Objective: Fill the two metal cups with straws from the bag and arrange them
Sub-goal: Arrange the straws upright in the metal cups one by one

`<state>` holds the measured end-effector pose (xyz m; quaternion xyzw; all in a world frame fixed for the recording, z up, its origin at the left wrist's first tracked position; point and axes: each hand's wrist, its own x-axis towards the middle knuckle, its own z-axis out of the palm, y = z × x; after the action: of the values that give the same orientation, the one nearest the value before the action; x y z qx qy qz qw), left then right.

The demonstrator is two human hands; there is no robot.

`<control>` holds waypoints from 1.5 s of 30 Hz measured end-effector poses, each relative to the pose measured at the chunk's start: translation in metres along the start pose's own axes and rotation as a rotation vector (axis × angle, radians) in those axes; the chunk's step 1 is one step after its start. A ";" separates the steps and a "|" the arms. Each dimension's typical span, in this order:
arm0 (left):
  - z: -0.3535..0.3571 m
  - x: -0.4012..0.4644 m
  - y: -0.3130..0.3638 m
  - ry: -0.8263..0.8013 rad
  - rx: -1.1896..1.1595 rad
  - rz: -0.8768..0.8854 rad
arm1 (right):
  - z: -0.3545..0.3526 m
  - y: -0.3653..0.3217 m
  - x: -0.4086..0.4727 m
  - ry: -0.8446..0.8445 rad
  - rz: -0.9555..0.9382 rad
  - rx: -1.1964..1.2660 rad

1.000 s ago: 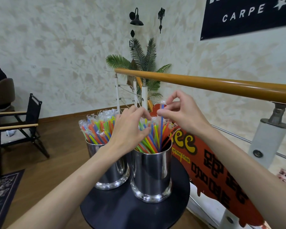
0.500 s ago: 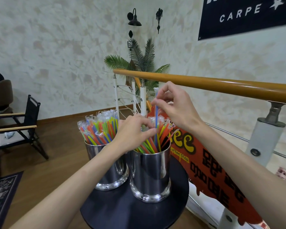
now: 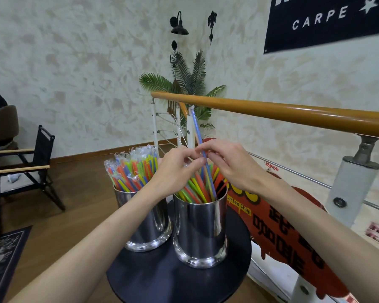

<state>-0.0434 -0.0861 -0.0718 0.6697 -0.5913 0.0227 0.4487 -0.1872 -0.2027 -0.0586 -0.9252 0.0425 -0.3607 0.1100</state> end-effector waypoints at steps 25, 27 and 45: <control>-0.011 -0.006 0.002 0.212 0.007 0.118 | 0.006 -0.011 0.005 -0.087 0.325 0.066; -0.013 -0.004 0.010 0.250 -0.037 0.141 | 0.011 -0.014 0.003 -0.204 0.343 0.036; -0.014 -0.002 -0.006 -0.132 0.361 0.034 | -0.036 0.013 0.001 -0.026 0.427 0.123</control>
<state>-0.0316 -0.0761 -0.0682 0.7293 -0.6170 0.0922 0.2810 -0.2105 -0.2220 -0.0354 -0.8913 0.2137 -0.3193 0.2407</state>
